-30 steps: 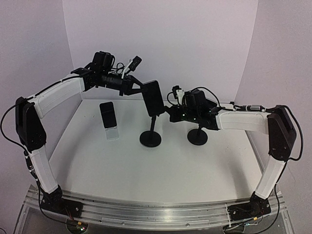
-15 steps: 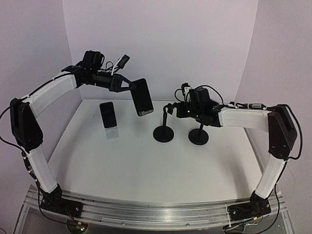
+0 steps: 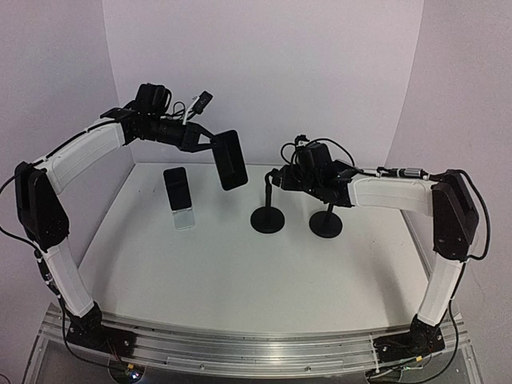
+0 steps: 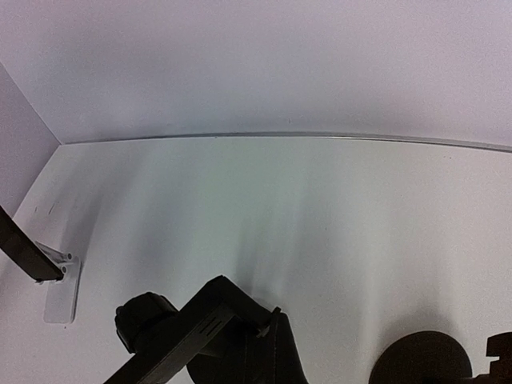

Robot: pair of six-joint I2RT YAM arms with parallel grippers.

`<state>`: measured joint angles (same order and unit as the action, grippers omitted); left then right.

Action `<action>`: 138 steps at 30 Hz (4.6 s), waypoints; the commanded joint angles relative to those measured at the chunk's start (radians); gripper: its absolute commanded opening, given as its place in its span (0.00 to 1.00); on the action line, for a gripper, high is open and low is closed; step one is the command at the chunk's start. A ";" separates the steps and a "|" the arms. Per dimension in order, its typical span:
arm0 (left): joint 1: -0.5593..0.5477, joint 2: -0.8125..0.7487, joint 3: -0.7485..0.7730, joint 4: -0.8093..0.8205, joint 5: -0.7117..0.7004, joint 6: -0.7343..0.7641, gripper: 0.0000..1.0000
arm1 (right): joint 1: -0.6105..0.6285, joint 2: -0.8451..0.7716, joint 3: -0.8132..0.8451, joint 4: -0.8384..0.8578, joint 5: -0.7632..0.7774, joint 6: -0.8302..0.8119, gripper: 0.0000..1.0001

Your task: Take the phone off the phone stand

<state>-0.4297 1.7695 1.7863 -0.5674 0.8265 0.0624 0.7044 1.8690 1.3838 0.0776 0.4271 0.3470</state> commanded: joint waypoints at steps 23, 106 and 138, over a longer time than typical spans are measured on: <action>0.005 -0.088 -0.040 0.027 -0.045 0.065 0.00 | 0.067 0.011 0.056 -0.002 0.092 0.145 0.01; -0.127 0.427 -0.387 0.005 0.257 -0.053 0.32 | 0.082 -0.292 -0.008 -0.228 -0.333 0.064 0.37; -0.142 0.447 -0.262 -0.052 0.148 -0.046 0.44 | 0.082 -0.300 -0.017 -0.228 -0.326 0.065 0.39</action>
<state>-0.5663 2.2230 1.4677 -0.6121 0.9653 0.0021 0.7807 1.5711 1.3350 -0.1551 0.1036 0.4198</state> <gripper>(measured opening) 0.440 0.387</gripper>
